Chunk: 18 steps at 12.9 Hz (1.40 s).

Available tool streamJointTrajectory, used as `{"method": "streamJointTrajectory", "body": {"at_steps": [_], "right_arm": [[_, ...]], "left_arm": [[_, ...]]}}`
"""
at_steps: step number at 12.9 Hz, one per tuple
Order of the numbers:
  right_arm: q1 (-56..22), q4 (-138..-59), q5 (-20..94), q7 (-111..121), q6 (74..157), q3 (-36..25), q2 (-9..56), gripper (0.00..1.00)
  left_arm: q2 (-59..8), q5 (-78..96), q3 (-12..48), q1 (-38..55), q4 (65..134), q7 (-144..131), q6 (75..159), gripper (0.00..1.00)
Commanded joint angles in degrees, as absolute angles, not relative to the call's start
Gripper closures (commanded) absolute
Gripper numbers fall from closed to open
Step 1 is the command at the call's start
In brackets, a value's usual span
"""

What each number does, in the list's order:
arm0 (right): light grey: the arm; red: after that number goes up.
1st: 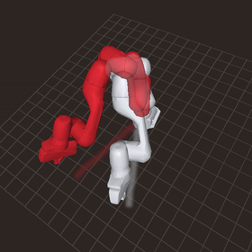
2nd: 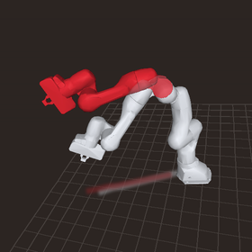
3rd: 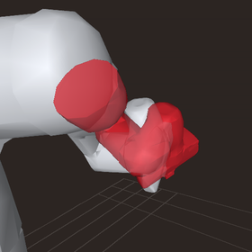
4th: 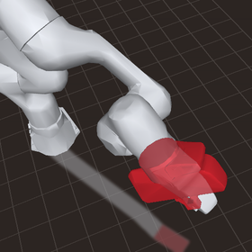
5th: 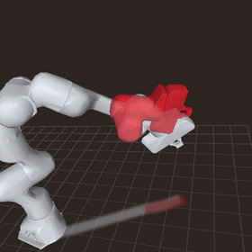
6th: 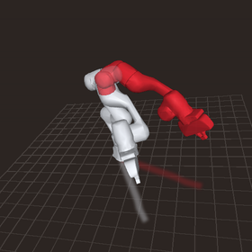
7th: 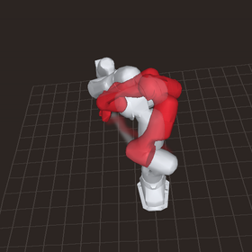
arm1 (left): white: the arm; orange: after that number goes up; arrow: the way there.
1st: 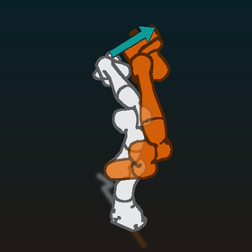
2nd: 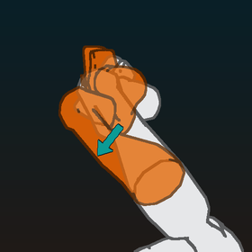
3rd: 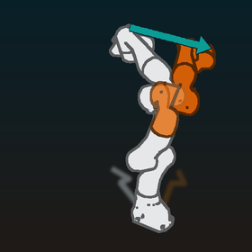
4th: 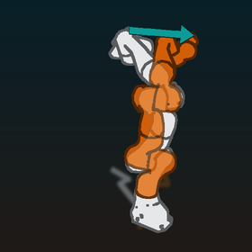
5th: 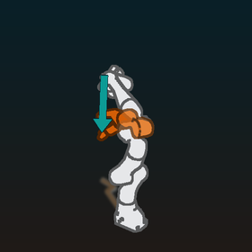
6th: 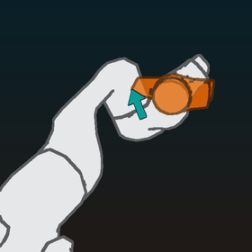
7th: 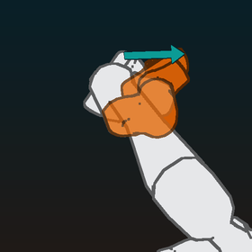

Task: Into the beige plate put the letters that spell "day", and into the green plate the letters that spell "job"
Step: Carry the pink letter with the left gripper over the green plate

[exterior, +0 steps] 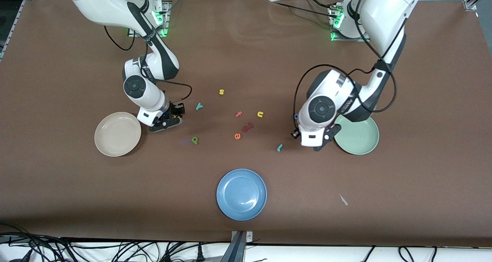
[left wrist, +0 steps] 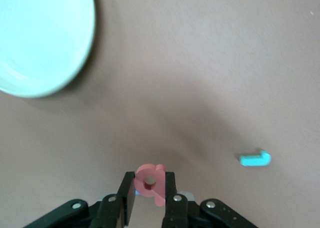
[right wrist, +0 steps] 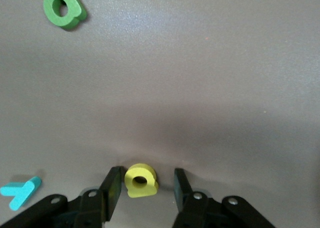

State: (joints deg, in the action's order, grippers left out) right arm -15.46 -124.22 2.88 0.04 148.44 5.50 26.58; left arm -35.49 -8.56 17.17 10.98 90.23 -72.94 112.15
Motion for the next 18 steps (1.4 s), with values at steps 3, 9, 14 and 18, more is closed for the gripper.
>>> {"method": "streamJointTrajectory", "body": {"at_steps": [3,9,14,18], "right_arm": [[-15.6,-125.3,2.3,0.3,149.4,5.7,26.6,0.58],[-16.6,-125.3,2.4,-0.5,149.7,5.7,26.7,0.73],[-16.5,-124.6,2.4,0.1,149.0,5.5,26.1,0.85],[-16.4,-115.2,2.4,6.7,132.5,-0.5,24.3,0.9]], "left_arm": [[-31.9,-10.1,17.7,5.6,92.4,-61.6,108.2,0.98],[-29.4,-10.1,17.7,-1.8,97.4,-46.9,108.4,0.97],[-25.1,-10.1,17.8,-9.3,110.1,-32.9,119.9,0.97],[-25.9,-10.2,17.7,-10.1,115.4,-31.6,128.0,0.96]]}}
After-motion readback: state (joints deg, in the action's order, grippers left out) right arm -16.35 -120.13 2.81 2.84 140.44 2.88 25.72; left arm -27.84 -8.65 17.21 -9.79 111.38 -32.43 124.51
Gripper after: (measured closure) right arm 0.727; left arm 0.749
